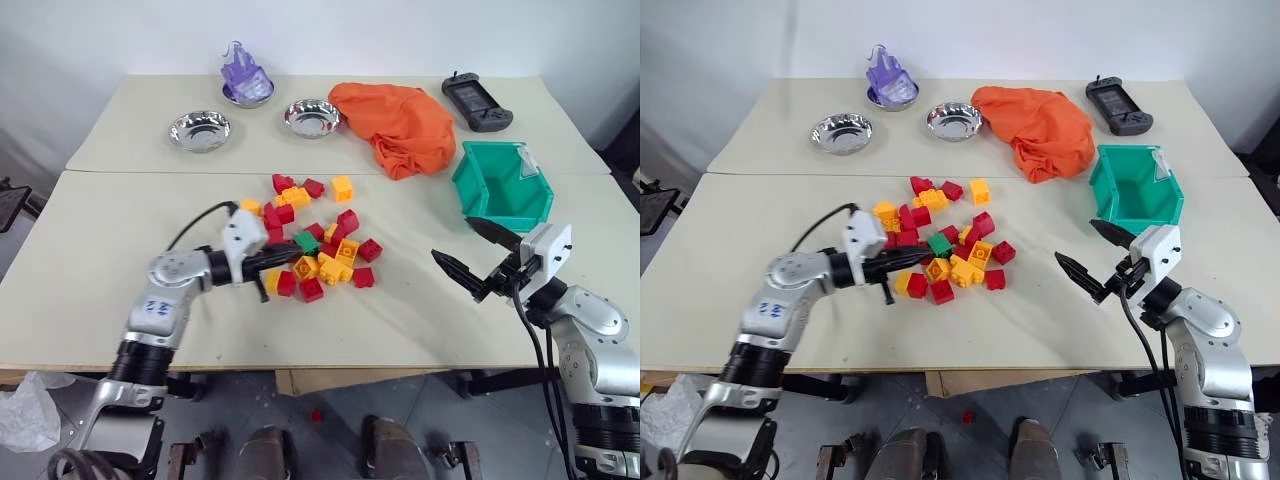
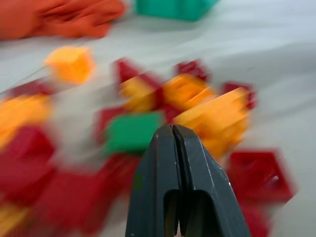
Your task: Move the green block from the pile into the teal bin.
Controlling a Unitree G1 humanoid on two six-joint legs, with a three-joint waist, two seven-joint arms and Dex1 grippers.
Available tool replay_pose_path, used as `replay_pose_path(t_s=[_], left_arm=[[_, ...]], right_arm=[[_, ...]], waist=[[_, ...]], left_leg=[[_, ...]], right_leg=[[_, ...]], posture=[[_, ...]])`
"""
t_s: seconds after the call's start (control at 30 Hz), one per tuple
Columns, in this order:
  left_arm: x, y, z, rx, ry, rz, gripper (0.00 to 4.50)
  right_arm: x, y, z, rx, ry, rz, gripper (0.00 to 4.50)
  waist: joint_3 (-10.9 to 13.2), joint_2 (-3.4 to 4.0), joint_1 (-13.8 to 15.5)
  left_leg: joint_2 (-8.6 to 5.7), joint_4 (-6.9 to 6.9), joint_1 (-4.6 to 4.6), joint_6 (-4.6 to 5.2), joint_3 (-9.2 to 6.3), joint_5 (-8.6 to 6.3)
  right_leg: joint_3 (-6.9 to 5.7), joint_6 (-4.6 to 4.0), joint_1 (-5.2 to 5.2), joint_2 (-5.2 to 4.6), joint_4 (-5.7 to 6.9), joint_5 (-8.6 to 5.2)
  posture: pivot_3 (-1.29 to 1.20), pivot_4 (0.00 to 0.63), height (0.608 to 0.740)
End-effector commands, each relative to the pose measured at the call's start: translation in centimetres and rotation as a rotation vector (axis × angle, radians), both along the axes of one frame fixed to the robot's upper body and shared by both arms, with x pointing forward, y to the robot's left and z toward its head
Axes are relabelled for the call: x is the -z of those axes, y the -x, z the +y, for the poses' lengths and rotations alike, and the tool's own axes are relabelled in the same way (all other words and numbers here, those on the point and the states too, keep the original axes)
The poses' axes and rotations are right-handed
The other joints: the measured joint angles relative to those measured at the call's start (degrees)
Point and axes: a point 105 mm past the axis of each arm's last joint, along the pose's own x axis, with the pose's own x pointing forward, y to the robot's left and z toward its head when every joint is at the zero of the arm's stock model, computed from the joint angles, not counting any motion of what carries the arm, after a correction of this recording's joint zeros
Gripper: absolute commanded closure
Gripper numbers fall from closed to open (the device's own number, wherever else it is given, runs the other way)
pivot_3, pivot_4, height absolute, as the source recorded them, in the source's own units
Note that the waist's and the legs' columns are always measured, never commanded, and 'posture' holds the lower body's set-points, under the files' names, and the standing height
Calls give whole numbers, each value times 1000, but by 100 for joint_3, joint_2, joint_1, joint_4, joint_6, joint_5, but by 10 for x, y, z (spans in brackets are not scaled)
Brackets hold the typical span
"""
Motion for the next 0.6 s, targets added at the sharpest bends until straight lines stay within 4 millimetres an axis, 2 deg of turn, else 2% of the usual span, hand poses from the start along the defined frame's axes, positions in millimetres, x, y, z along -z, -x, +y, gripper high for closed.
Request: replay_pose_path(t_s=[0.03, 0.13, 0.17, 0.23, 0.3, 0.43, 0.53, 0.6], left_arm=[[-14, 19, 40, -92, 48, -66, 4465], [0, 37, 77, -189, 66, -35, 3851], [3, 41, 86, -216, 64, -22, 3522], [7, 49, 98, -260, 55, -10, 2919], [4, 53, 98, -270, 60, -13, 2339], [-4, 57, 78, -202, 61, -5, 1097], [-10, 51, 41, -72, 50, 28, 107], [-17, 42, 13, 22, 15, 25, 49]], right_arm=[[-10, 3, 0, -31, 15, -45, 0], [-11, 0, -3, -27, 19, -47, 0], [-11, -1, -4, -28, 19, -46, 0], [-9, -1, -3, -50, 28, -27, 0], [-7, -1, -3, -65, 36, -15, 0], [-7, -2, -3, -57, 28, -19, 0], [-5, -2, -2, -53, 26, -19, 0], [-5, -2, -2, -54, 26, -19, 0]], waist=[[0, 0, -18], [0, 0, -18], [0, 0, -17], [0, -1, 30], [0, -1, 72], [0, -1, 86], [0, -1, 91], [0, -1, 103]], left_leg=[[0, -2, 0, 0, 0, 0], [1, -1, 0, 0, 0, -1], [2, 1, 0, 0, 0, -1], [2, 3, 0, 0, -1, -1], [2, 5, 0, 1, -2, -1], [2, 7, -1, 1, -2, -2], [2, 6, 0, 0, -1, -2], [1, 8, 0, 0, -1, -2]], right_leg=[[0, 0, 0, 0, -1, 0], [0, 0, 1, 0, -1, 0], [0, 0, 1, 0, -1, 0], [0, -1, 1, 0, 1, 0], [0, -1, 2, 0, 1, 0], [0, -3, 3, 0, 2, 1], [0, -3, 2, 0, 5, 1], [1, -4, 3, 0, 6, 2]], posture=[[0, 150, 740], [0, 150, 740], [0, 150, 740], [0, 150, 740], [0, 150, 740], [0, 150, 740], [0, 150, 740], [0, 150, 740]])
